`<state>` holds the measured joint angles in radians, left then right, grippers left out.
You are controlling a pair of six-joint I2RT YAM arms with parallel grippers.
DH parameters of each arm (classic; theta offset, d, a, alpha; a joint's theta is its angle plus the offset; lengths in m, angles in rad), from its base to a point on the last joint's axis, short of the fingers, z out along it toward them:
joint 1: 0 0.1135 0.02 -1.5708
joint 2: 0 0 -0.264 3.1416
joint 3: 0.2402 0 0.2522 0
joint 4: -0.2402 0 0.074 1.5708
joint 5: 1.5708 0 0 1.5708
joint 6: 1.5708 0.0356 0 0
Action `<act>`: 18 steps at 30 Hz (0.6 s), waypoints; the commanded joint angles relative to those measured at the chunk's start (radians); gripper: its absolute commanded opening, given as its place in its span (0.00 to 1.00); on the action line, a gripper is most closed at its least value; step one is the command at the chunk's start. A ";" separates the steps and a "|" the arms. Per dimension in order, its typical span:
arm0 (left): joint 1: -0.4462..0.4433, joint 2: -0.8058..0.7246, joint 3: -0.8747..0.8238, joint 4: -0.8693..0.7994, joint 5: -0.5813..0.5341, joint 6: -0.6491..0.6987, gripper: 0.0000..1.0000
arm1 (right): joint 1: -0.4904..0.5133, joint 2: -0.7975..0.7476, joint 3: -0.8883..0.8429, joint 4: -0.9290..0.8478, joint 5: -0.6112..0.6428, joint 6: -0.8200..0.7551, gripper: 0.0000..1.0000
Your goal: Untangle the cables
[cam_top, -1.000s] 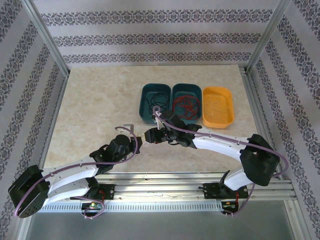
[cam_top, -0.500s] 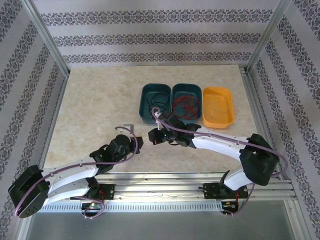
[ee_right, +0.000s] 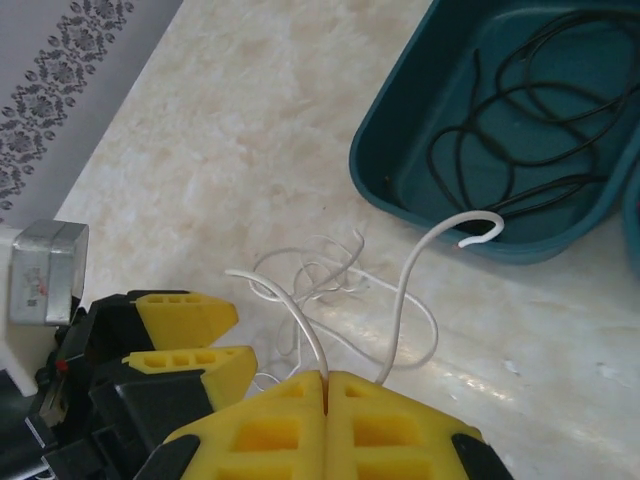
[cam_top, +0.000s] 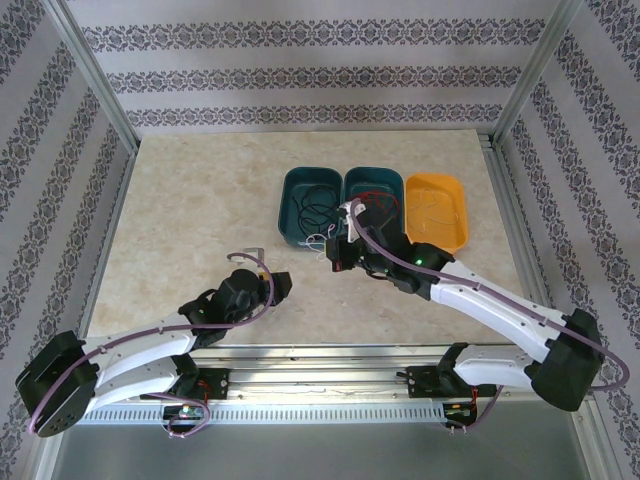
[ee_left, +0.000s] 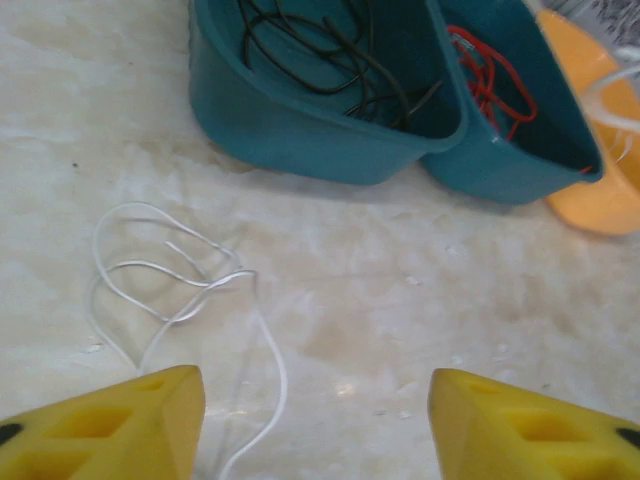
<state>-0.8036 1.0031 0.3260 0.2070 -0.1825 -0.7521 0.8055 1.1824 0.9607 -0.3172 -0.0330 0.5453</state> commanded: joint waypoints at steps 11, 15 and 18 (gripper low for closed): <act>0.011 0.016 0.025 -0.075 -0.036 -0.013 0.99 | -0.421 -0.145 0.076 -0.209 0.140 -0.110 0.06; 0.012 0.013 0.023 -0.084 -0.038 -0.017 0.99 | -0.608 -0.114 0.080 -0.182 0.084 -0.106 0.07; 0.012 0.009 0.025 -0.089 -0.037 -0.017 0.99 | -0.700 -0.071 0.085 -0.160 0.082 -0.103 0.07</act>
<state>-0.8032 1.0203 0.3275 0.1570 -0.1963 -0.7639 0.1562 1.0813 1.0233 -0.4885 0.0757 0.4561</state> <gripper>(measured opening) 0.993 0.067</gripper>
